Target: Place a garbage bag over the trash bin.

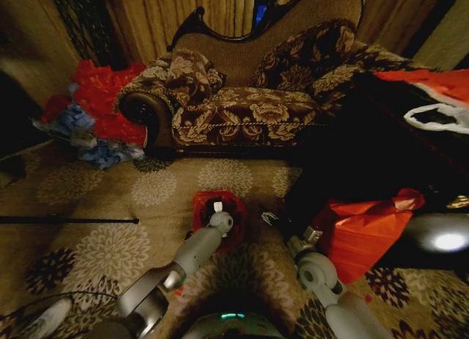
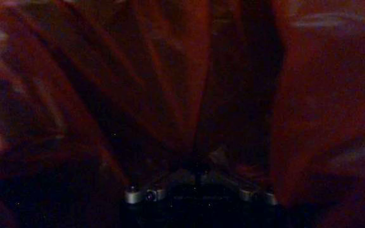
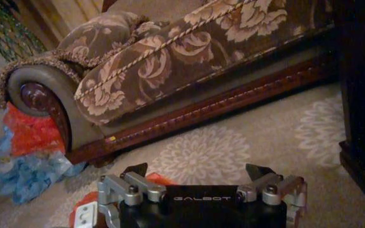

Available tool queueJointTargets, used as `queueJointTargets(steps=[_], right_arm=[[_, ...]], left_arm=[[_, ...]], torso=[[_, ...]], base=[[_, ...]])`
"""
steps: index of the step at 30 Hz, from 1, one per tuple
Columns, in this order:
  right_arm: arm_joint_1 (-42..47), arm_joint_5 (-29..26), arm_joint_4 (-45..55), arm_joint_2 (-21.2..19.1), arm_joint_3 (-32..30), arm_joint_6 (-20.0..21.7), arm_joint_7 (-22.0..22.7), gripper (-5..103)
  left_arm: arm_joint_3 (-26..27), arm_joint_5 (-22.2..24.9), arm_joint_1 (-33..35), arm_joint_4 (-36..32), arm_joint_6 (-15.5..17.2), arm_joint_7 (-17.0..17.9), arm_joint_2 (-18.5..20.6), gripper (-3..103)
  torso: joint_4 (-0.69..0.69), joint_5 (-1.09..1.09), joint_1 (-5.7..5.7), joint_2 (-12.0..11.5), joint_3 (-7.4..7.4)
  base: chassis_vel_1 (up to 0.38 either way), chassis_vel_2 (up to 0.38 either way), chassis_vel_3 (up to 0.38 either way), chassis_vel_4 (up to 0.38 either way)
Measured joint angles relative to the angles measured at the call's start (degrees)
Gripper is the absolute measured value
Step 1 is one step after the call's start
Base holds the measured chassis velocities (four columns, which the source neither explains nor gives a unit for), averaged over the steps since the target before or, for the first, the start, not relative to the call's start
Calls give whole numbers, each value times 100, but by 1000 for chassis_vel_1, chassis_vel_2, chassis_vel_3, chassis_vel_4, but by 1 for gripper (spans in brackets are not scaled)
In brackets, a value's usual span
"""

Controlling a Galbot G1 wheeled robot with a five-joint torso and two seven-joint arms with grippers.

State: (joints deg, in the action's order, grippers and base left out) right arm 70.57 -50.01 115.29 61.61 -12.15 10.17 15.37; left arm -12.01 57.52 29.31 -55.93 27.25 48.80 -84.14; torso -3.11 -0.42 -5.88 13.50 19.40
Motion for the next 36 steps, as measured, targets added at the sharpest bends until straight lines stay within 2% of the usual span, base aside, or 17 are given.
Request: queueJointTargets(steps=[5, 7, 8, 11, 14, 16, 21, 23, 29, 36], right_arm=[[-38, -1, -3, -2, 75, 2, 3, 100], [-50, 2, 13, -1, 151, 3, 12, 100], [-50, 2, 13, -1, 151, 3, 12, 100], [-32, 18, 55, -21, 203, 3, 24, 100], [-17, 27, 70, -31, 211, 3, 39, 100], [-10, 29, 86, -43, 213, 3, 53, 100], [-7, 31, 112, -93, 232, 3, 75, 100], [-12, 32, 119, -110, 260, 3, 84, 100], [-4, 48, 126, -110, 293, 0, 94, 100], [12, 132, 127, -42, 360, -16, 94, 100]], left_arm=[[55, 5, -69, 103, -38, -44, -192, 0], [208, -144, -255, 453, -174, -210, -451, 0], [208, -144, -255, 453, -174, -210, -451, 0], [500, -513, -495, 937, -542, -603, -684, 0], [632, -672, -543, 1018, -599, -650, -724, 0], [685, -737, -547, 1016, -577, -650, -712, 0], [612, -748, -313, 666, -271, -483, -425, 0], [506, -605, -129, 370, -104, -360, -250, 0], [203, -396, 139, -121, 123, -226, 86, 0], [24, -230, 266, -340, 216, -55, 92, 0]], torso=[[1, 0, 0, 0, 0], [0, 0, 0, 0, 0], [0, 0, 0, 0, 0], [0, 0, 0, 0, 0], [-1, -1, 0, 0, 0], [-1, 0, 0, 0, 0], [1, -1, 0, 0, 0], [1, -1, 0, 0, -1], [0, -1, 0, 0, -1], [0, 0, 0, 0, -1]], base=[[0, 0, 0, 0], [0, 0, 0, 0], [0, 0, 0, 0], [0, 0, 0, 0], [0, 0, 0, 0], [0, 0, 0, 0], [0, 0, 0, 0], [0, 0, 0, 0], [0, 0, 0, 0], [0, 0, 0, 0]])
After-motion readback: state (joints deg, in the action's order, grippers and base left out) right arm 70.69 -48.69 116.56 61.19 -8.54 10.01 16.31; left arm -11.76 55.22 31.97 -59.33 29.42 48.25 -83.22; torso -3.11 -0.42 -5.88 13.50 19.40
